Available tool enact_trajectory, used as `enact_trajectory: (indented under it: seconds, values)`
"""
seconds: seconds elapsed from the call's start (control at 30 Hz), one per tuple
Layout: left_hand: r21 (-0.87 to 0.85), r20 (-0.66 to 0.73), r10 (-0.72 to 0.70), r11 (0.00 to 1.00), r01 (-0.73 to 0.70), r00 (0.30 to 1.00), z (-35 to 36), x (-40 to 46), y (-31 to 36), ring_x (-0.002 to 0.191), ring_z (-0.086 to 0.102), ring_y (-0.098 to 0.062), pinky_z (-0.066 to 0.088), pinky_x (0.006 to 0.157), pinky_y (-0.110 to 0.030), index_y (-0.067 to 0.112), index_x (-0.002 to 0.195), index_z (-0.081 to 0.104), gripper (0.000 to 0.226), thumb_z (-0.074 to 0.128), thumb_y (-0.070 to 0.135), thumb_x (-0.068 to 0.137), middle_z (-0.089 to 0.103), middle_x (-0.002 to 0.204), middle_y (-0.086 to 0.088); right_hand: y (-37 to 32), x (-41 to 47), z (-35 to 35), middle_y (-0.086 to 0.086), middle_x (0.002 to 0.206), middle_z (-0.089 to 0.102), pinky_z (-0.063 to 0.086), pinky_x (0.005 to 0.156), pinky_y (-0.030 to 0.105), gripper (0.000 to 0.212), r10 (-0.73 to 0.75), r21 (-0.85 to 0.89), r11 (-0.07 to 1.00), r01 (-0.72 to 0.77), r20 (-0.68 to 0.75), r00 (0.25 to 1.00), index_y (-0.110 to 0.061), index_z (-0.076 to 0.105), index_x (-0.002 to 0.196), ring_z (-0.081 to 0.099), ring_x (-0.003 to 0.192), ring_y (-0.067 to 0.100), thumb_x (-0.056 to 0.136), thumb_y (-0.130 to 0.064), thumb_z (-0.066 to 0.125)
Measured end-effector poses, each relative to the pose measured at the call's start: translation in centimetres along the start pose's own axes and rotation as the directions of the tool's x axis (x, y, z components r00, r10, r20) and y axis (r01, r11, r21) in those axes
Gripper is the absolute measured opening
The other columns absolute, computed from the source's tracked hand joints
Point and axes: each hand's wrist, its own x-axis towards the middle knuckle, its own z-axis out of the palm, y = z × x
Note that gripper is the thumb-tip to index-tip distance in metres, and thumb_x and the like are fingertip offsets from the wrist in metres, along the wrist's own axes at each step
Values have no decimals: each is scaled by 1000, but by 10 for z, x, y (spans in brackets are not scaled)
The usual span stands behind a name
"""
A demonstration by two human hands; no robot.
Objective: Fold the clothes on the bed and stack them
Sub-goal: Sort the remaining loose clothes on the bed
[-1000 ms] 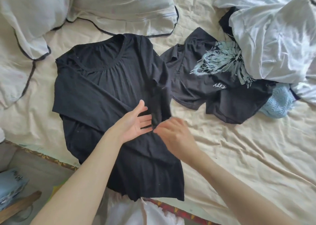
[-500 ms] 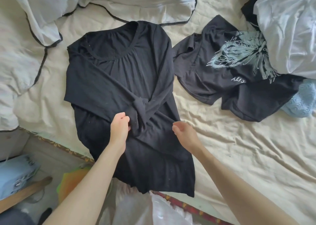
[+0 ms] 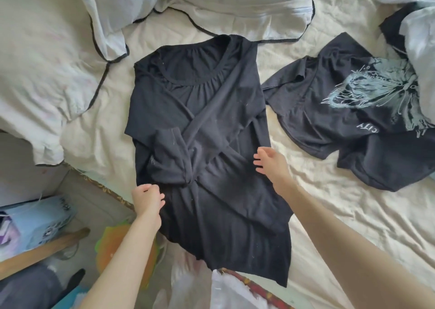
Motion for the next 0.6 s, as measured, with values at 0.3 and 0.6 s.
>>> enact_trajectory:
  seconds: [0.3,0.6]
  values:
    - [404,201,694,585,-704,692,74,3,72,104,53,-33,44,92,-44,5,112,61,29,46,-1,87,57,113,-15,-68,60,27,4,141,48,35,109,38,46,243,684,656,-319,209,947,-15,34,144,47,128,19,102,-31,38]
    - [346,609,595,396,-850,525,205,14,171,130,40,-22,32,109,-41,13,141,39,44,45,17,97,45,141,-4,-80,81,3,0,107,63,44,93,32,30,276,902,268,-339,265,924,-7,59,93,57,114,21,102,-27,38]
